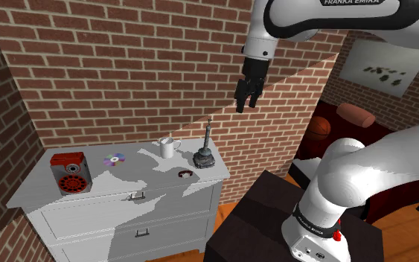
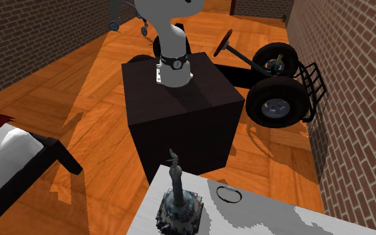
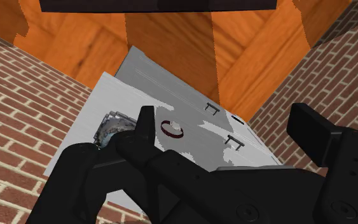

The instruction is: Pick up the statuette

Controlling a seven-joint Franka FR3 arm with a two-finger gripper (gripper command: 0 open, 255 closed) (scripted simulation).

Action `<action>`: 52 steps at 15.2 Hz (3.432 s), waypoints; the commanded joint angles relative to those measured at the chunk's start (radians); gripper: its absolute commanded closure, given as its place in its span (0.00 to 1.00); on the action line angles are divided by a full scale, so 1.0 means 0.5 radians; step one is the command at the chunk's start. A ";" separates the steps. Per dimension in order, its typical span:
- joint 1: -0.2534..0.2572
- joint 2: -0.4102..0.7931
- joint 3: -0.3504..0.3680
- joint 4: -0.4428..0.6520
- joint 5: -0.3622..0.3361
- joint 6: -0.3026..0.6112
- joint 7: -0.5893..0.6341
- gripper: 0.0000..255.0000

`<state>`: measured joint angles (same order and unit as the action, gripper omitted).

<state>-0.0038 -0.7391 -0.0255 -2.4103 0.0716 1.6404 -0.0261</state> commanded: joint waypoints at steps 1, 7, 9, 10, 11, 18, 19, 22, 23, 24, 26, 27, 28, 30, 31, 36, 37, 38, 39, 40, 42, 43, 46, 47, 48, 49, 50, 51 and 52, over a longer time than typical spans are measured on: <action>0.000 0.000 0.000 0.000 0.000 0.000 0.000 0.00; -0.045 0.314 -0.111 -0.020 -0.041 0.400 -0.130 0.00; -0.055 0.434 -0.149 -0.004 -0.045 0.526 -0.175 0.00; -0.060 0.497 -0.168 0.008 -0.044 0.587 -0.197 0.00; -0.064 0.561 -0.186 0.024 -0.042 0.647 -0.220 0.00; -0.079 1.039 -0.311 0.208 0.035 1.010 -0.400 0.00; -0.081 1.110 -0.327 0.245 0.055 1.053 -0.429 0.00; -0.090 1.327 -0.370 0.373 0.129 1.165 -0.522 0.00; -0.095 1.401 -0.381 0.421 0.159 1.197 -0.554 0.00; -0.101 1.474 -0.391 0.471 0.190 1.227 -0.587 0.00; -0.117 1.622 -0.405 0.580 0.255 1.276 -0.652 0.00; -0.125 1.675 -0.408 0.622 0.280 1.292 -0.675 0.00; -0.127 1.689 -0.406 0.611 0.288 1.316 -0.683 0.00; -0.128 1.717 -0.402 0.589 0.305 1.364 -0.700 0.00; -0.129 1.732 -0.401 0.579 0.315 1.388 -0.709 0.00; -0.132 1.788 -0.393 0.545 0.350 1.472 -0.742 0.00; -0.132 1.789 -0.393 0.549 0.350 1.470 -0.740 1.00; -0.132 1.787 -0.393 0.547 0.349 1.470 -0.740 1.00; -0.132 1.787 -0.393 0.547 0.350 1.470 -0.741 1.00; -0.132 1.787 -0.393 0.547 0.350 1.470 -0.740 1.00; -0.132 1.788 -0.393 0.547 0.350 1.470 -0.740 1.00; -0.132 1.788 -0.393 0.548 0.350 1.470 -0.740 1.00; -0.132 1.788 -0.393 0.546 0.350 1.472 -0.742 1.00; -0.131 1.772 -0.396 0.554 0.340 1.449 -0.732 1.00; -0.130 1.756 -0.398 0.563 0.330 1.425 -0.723 1.00; -0.129 1.741 -0.400 0.573 0.320 1.401 -0.714 1.00; -0.128 1.726 -0.402 0.583 0.311 1.378 -0.705 1.00; -0.128 1.711 -0.403 0.593 0.302 1.354 -0.696 1.00; -0.127 1.697 -0.405 0.604 0.293 1.330 -0.688 1.00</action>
<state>-0.0665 0.1179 -0.2261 -2.1126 0.2226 2.3176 -0.3724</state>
